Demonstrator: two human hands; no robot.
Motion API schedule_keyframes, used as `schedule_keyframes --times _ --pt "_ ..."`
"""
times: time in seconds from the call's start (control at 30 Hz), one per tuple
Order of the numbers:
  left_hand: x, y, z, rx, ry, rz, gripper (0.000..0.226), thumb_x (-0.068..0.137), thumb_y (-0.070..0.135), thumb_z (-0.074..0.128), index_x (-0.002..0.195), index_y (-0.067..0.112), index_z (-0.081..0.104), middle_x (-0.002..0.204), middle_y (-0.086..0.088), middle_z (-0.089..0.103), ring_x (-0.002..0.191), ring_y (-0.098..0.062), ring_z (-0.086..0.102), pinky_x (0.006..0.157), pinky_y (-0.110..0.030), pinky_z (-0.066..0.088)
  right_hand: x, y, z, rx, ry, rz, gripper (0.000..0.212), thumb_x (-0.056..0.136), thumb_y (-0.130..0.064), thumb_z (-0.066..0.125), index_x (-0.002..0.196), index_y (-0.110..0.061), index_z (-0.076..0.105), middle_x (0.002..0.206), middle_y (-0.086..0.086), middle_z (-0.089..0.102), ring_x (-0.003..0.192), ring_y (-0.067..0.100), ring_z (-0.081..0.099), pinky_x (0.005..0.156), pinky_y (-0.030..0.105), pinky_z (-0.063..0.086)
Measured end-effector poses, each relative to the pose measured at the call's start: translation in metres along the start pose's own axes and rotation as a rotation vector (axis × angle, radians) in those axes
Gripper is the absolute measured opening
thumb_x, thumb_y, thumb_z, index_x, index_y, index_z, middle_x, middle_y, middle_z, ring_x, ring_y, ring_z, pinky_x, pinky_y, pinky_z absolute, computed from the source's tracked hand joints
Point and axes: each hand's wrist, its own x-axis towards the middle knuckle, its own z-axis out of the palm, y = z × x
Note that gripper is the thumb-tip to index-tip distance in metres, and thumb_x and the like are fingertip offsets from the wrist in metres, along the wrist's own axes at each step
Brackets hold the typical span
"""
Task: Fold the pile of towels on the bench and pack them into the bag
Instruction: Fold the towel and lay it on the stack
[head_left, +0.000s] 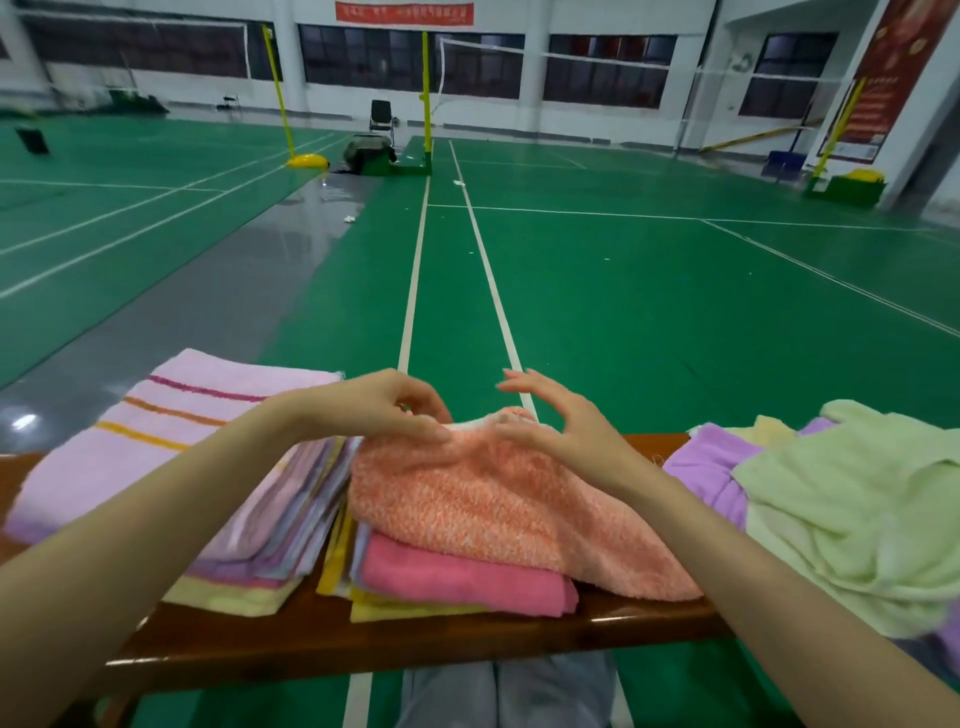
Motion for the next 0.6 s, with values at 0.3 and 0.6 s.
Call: schedule_keyframes --times 0.3,0.6 --pt "-0.005 0.012 -0.001 -0.2 0.083 0.203 0.026 0.069 0.001 0.079 0.092 0.009 0.07 0.087 -0.008 0.072 0.078 -0.012 0.065 0.071 -0.018 0.051 0.03 -0.028 0.016 -0.092 -0.318 -0.075 0.014 0.072 -0.022 0.075 0.081 -0.021 0.063 0.071 0.007 0.056 0.067 0.009 0.046 0.062 0.03 0.037" --pt "-0.007 0.001 0.011 -0.119 0.228 0.283 0.039 0.065 0.021 0.074 0.102 0.02 0.064 0.092 0.005 0.067 0.084 -0.006 0.062 0.076 -0.019 0.05 0.023 -0.022 0.001 -0.2 -0.047 -0.219 0.019 0.085 -0.031 0.067 0.074 -0.026 0.053 0.059 -0.01 0.048 0.054 0.002 0.042 0.054 0.02 0.03"
